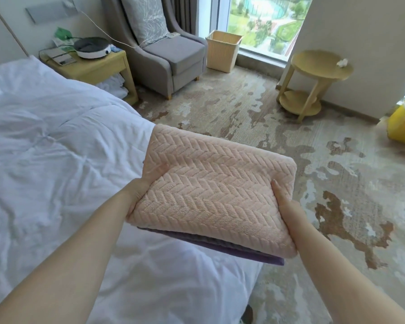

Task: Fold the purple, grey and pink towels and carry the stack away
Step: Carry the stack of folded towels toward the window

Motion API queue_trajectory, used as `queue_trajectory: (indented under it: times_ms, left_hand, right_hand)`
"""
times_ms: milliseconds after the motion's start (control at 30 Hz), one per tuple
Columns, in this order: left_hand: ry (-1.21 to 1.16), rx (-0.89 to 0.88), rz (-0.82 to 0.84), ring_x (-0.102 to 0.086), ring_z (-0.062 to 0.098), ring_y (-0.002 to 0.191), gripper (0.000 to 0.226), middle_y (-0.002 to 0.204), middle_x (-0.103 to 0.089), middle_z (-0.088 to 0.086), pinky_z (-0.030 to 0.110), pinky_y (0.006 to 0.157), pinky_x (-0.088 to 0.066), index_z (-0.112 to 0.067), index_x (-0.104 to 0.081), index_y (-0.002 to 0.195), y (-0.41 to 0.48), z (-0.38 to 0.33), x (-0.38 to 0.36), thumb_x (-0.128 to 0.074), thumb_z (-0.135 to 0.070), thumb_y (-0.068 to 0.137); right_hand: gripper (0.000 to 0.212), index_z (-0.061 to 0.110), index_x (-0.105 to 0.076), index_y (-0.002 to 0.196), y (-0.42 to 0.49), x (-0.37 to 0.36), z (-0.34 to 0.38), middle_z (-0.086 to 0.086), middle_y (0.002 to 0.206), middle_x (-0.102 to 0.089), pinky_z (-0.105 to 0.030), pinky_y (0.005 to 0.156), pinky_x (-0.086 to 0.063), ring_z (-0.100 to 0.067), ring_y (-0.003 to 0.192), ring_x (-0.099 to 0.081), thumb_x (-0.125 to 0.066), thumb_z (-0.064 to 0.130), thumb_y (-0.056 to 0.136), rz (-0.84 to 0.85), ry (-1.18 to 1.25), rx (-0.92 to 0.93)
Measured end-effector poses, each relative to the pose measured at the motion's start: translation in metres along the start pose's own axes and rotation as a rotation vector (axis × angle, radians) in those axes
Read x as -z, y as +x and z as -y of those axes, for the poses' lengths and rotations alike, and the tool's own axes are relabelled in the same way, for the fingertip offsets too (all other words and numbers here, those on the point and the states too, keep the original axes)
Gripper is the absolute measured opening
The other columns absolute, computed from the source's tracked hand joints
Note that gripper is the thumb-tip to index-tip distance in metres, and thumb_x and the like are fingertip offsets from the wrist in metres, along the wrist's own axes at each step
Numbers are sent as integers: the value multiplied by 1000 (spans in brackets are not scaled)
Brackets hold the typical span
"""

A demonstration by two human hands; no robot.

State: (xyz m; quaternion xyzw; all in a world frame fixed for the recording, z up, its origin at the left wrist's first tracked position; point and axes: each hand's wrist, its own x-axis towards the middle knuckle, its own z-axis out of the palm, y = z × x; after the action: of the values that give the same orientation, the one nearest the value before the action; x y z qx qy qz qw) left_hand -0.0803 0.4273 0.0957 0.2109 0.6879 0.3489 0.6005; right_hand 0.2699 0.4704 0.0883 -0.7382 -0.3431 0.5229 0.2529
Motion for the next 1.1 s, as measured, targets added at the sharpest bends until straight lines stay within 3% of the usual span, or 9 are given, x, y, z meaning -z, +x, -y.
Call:
queue_trajectory:
  times_ms: [100,167,333,433,567,633,767,933,1100]
  left_hand:
    - [5,-23,-18,-72,30,89,93,95,-75,10,44,92,-52,-19,-69,106,-21,-12,-30,-78,-78,35]
    - [-10,-35,-9,-72,29,87,91,94,-75,10,44,90,-53,-19,-70,104,-28,-20,-57,-80,-77,35]
    - [-17,-71,-56,-71,30,90,95,96,-75,9,43,90,-52,-20,-69,102,-15,-53,-144,-81,-75,26]
    - [-27,-77,-75,-69,30,94,93,99,-74,9,44,92,-51,-23,-66,105,12,-84,-211,-80,-75,29]
    - [-57,-103,-41,-73,23,74,74,83,-76,3,32,63,-55,-32,-62,99,50,-139,-304,-77,-72,38]
    - [-92,-167,-33,-72,17,69,63,76,-75,-6,27,56,-52,-40,-57,92,66,-170,-343,-75,-70,40]
    - [-92,-268,-58,-64,19,90,71,95,-65,-6,34,79,-49,-40,-54,92,93,-225,-395,-78,-75,36]
    - [-81,-290,-75,-67,5,60,43,65,-69,-18,19,49,-46,-39,-53,85,145,-269,-429,-73,-63,54]
    - [-78,-311,-129,-56,-11,40,19,46,-59,-27,6,32,-37,-36,-52,81,219,-295,-448,-69,-45,78]
  right_hand:
    - [105,9,-53,126,1,36,13,1,81,-55,-32,75,-40,-14,69,-52,-53,87,55,28,-5,16]
    - [106,12,-55,124,10,64,22,4,81,-57,-28,65,-41,-13,72,-54,-53,88,50,56,11,55]
    - [102,10,-52,128,62,136,35,-5,98,-58,-34,80,-40,-19,81,-55,-54,85,60,76,22,41]
    - [97,9,-55,126,117,186,59,-5,97,-58,-33,77,-39,-16,75,-54,-52,83,63,56,2,58]
    - [97,10,-54,127,185,260,113,-2,93,-59,-28,63,-40,-12,72,-54,-54,82,62,45,4,84]
    - [101,8,-53,128,213,293,143,-6,98,-58,-31,71,-41,-14,72,-54,-54,83,60,24,2,98]
    - [107,8,-50,131,259,338,193,-11,113,-61,-36,80,-40,-24,86,-58,-50,87,58,5,-23,143]
    - [99,10,-54,127,316,351,226,-2,92,-58,-34,76,-41,-16,72,-54,-50,85,62,17,-36,149]
    - [106,7,-53,126,392,337,259,-5,93,-56,-30,66,-39,-13,66,-51,-50,87,58,4,-84,70]
